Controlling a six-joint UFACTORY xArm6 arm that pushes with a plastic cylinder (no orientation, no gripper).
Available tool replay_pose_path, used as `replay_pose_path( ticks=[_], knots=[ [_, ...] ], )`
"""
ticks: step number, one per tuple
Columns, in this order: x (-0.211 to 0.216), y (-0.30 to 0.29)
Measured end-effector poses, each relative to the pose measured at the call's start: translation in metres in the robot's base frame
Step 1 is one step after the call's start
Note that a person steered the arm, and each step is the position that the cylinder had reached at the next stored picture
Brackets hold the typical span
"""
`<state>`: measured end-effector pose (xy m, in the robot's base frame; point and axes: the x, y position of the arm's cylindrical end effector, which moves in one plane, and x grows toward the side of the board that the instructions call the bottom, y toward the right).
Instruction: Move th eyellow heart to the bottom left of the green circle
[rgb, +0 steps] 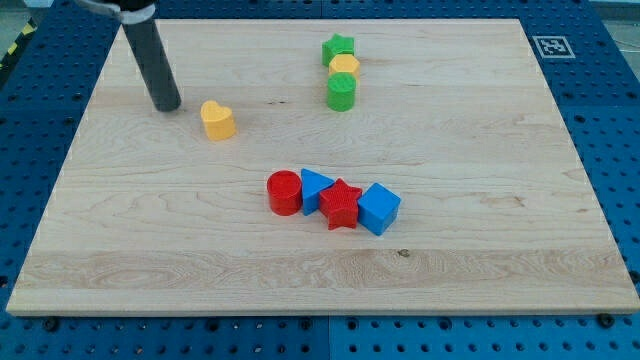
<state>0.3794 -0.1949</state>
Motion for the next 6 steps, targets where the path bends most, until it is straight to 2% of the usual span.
replay_pose_path(
  ticks=[1,3,4,6],
  knots=[
    [0.03,0.004],
    [0.028,0.125],
    [0.029,0.143],
    [0.023,0.074]
  ],
)
